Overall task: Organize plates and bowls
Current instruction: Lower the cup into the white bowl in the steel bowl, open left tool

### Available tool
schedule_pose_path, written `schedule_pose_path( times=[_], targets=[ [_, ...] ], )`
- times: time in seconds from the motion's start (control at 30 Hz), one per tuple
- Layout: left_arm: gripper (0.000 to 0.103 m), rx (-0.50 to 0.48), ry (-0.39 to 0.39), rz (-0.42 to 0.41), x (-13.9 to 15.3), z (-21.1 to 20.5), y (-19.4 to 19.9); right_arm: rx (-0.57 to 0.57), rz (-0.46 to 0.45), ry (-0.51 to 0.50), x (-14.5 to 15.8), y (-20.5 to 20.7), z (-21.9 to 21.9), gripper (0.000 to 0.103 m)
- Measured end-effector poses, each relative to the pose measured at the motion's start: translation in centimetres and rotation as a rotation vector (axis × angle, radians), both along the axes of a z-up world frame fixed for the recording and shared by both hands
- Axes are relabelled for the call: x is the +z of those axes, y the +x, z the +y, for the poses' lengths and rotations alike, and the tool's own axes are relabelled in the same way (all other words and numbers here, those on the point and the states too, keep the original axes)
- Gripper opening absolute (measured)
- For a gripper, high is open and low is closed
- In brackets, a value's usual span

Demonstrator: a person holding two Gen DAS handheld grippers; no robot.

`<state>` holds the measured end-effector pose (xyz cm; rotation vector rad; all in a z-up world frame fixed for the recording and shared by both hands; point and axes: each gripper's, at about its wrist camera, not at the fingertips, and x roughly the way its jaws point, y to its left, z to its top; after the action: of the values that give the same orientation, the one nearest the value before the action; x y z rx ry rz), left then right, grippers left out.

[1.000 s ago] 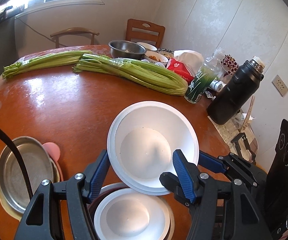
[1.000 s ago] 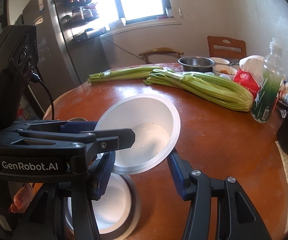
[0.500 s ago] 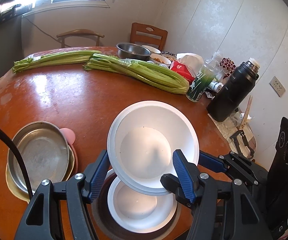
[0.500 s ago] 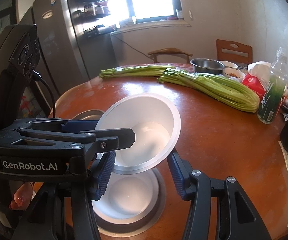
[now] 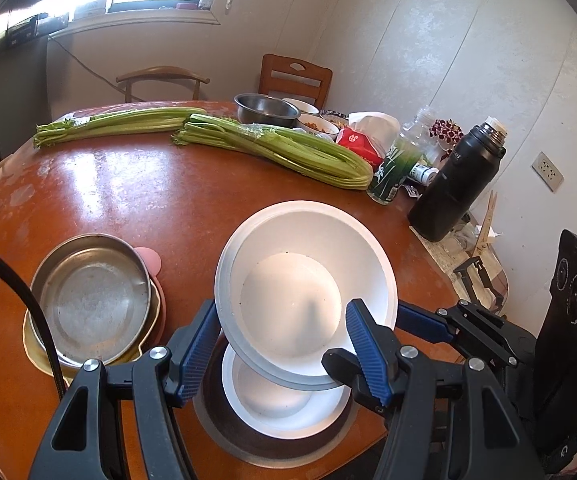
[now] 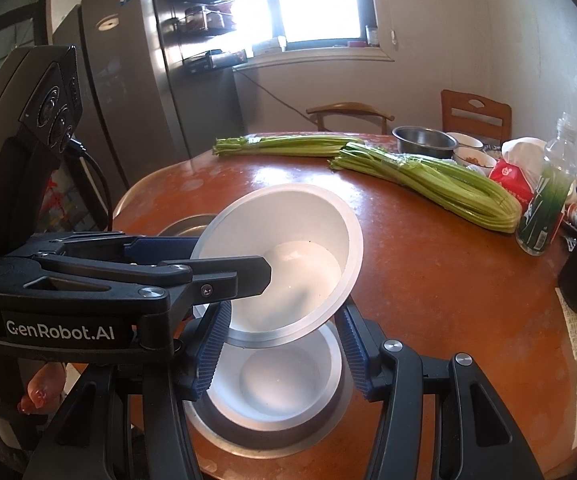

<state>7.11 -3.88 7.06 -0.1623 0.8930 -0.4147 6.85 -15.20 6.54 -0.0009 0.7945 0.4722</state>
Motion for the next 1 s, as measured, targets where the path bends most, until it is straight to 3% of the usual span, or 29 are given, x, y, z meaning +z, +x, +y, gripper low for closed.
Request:
schedule_pose_path(
  times=[1.0],
  targets=[
    [0.064, 0.003, 0.001, 0.051, -3.6, -0.6, -2.0, 0.041, 0.077, 0.025, -3.0, -2.7, -1.0, 0.056]
  ],
)
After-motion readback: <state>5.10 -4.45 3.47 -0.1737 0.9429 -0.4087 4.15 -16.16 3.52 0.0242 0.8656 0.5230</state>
